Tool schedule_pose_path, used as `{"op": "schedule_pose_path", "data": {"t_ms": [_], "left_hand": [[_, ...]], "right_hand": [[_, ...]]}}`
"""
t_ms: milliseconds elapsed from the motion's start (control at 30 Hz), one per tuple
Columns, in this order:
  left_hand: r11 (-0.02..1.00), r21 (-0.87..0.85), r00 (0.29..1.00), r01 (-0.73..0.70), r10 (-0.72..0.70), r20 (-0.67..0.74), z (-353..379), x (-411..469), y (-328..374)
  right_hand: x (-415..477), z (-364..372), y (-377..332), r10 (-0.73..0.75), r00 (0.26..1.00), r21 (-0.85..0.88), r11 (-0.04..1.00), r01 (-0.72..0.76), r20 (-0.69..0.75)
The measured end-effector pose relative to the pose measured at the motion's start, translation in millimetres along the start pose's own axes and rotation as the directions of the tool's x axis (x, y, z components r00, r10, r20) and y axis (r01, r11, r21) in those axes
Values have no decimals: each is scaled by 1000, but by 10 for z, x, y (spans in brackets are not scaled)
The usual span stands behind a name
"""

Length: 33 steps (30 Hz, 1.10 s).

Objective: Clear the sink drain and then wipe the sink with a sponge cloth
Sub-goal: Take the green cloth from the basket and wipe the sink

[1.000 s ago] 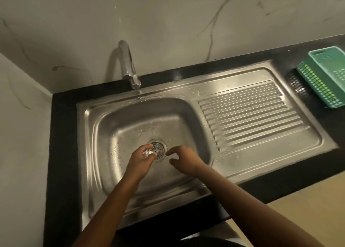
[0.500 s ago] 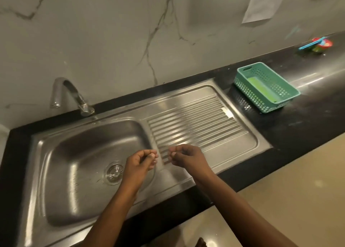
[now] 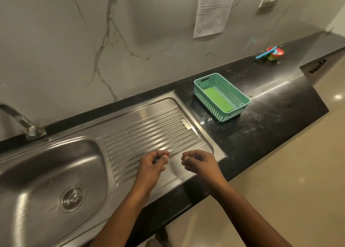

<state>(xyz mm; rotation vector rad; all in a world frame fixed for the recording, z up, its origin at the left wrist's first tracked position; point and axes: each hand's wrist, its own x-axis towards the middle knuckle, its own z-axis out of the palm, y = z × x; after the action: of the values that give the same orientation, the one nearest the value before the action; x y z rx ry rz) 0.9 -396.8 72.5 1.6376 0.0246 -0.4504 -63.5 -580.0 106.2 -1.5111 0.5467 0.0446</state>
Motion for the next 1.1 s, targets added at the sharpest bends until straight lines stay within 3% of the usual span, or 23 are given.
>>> {"op": "schedule_pose_path", "data": {"t_ms": [467, 767, 900, 1100], "left_hand": [[999, 38, 996, 7, -10, 94, 797, 806, 392], [999, -20, 995, 28, -30, -91, 1346, 972, 496], [997, -41, 978, 60, -67, -197, 1551, 985, 469], [993, -72, 940, 98, -116, -320, 1616, 923, 403]], "right_hand": [[896, -759, -643, -93, 993, -67, 994, 88, -77], [2280, -1650, -955, -186, 979, -234, 958, 164, -78], [2928, -1931, -964, -209, 977, -513, 843, 163, -34], [3476, -2057, -851, -142, 988, -848, 515, 129, 64]]}}
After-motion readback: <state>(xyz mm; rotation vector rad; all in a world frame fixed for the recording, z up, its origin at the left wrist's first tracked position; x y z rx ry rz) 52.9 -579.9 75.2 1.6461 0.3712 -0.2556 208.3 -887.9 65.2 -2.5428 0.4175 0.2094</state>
